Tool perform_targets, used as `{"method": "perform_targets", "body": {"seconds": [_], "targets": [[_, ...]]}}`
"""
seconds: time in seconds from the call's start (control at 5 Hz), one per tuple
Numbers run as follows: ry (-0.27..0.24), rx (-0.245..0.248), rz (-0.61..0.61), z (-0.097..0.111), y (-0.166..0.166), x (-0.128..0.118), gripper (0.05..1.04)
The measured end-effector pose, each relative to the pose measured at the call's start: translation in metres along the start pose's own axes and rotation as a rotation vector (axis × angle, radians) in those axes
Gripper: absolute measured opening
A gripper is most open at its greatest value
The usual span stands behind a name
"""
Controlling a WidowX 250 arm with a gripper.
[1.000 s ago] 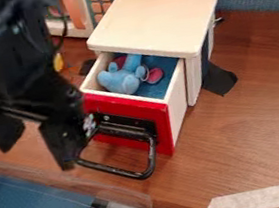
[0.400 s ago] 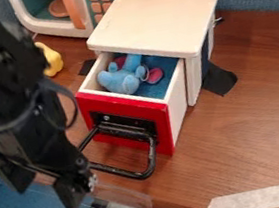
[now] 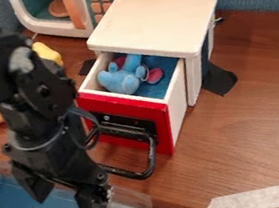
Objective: Closed the drawer
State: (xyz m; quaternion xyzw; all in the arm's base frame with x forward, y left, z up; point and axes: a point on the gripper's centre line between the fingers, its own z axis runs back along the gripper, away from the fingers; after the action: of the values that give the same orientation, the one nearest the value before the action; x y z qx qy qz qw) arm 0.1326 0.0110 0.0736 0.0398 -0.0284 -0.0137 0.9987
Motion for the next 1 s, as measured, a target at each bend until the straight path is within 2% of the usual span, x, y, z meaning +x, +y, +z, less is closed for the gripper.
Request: {"method": "perform_targets", "body": {"seconds": [0.6, 1.0], "targets": [[0.056, 0.020, 0.000, -0.037, -0.005, 0.012, 0.999], [0.051, 0.024, 0.017, -0.042, -0.002, 0.021, 0.999]]}}
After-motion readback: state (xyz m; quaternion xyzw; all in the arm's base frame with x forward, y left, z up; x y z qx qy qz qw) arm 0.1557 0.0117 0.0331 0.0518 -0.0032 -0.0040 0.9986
